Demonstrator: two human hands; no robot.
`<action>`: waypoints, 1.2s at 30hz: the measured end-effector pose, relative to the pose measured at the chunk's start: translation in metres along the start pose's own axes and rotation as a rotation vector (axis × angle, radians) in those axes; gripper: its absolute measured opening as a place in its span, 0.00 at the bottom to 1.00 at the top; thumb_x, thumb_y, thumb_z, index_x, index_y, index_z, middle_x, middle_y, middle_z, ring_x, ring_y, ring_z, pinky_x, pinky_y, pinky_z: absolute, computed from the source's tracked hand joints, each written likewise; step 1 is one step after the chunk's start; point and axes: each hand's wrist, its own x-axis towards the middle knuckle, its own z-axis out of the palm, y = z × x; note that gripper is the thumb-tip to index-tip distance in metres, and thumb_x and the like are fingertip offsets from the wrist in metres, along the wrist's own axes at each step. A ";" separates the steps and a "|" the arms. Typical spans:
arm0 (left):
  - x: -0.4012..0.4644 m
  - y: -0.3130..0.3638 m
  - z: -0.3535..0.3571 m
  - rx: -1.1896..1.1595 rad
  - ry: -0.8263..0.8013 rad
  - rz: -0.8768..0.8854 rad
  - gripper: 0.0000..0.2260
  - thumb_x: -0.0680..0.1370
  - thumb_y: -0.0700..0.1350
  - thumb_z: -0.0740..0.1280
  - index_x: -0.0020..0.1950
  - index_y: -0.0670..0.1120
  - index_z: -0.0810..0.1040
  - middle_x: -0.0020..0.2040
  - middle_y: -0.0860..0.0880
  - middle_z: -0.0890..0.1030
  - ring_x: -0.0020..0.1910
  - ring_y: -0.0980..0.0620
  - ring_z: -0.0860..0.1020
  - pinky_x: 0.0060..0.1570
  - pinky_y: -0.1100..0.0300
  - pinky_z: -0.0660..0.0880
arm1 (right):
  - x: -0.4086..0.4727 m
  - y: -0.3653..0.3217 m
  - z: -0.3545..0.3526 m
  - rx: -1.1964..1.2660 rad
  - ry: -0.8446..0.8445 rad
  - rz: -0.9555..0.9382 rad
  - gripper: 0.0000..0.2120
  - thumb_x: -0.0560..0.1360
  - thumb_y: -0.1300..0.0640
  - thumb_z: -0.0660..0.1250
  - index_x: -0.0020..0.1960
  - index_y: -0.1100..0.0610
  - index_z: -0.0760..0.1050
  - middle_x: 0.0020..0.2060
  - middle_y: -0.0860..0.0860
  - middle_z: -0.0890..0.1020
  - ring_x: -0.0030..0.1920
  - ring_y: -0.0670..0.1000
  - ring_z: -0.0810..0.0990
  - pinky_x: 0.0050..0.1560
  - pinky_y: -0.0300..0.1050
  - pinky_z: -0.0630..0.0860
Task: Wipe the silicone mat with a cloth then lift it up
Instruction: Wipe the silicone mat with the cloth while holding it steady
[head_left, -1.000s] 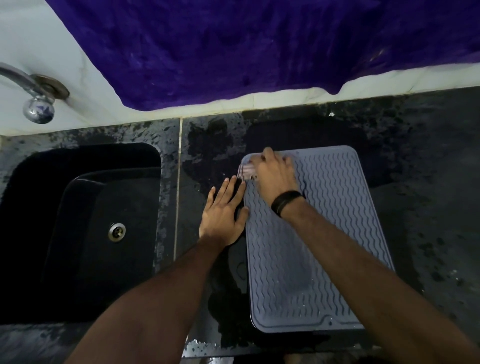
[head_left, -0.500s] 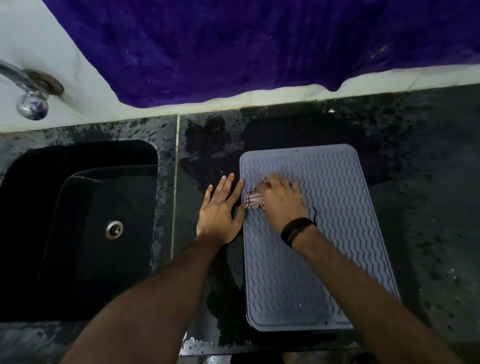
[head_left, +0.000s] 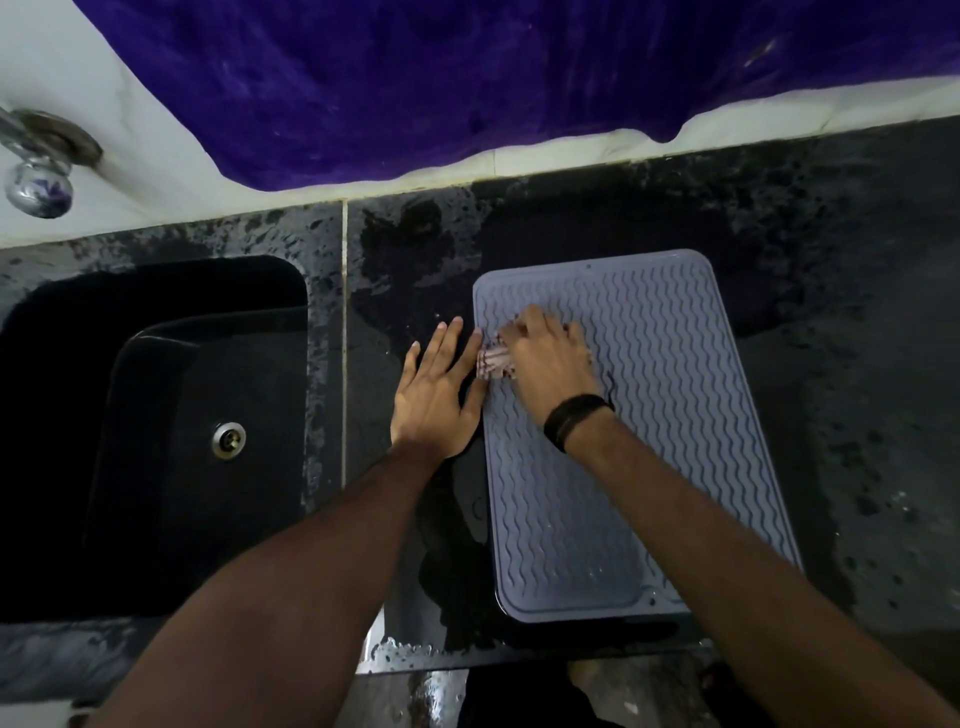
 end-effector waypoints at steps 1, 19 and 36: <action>0.000 0.000 0.000 0.004 0.001 0.004 0.27 0.84 0.57 0.49 0.83 0.52 0.58 0.84 0.49 0.53 0.83 0.52 0.48 0.81 0.48 0.44 | -0.013 -0.001 0.001 -0.006 -0.011 -0.010 0.20 0.75 0.60 0.64 0.66 0.55 0.71 0.64 0.56 0.70 0.65 0.57 0.70 0.63 0.57 0.67; 0.001 0.000 0.001 0.004 0.020 0.007 0.24 0.87 0.49 0.54 0.83 0.52 0.58 0.84 0.48 0.55 0.83 0.49 0.50 0.81 0.46 0.46 | -0.051 -0.014 0.013 -0.012 0.007 -0.006 0.21 0.72 0.59 0.68 0.65 0.55 0.72 0.61 0.56 0.71 0.61 0.58 0.71 0.59 0.57 0.67; 0.000 0.003 -0.004 0.027 -0.048 -0.022 0.27 0.86 0.61 0.52 0.84 0.53 0.56 0.84 0.48 0.52 0.83 0.50 0.48 0.81 0.47 0.45 | -0.089 -0.028 0.003 0.035 -0.062 0.043 0.28 0.71 0.58 0.70 0.69 0.54 0.68 0.65 0.56 0.69 0.65 0.57 0.68 0.65 0.58 0.66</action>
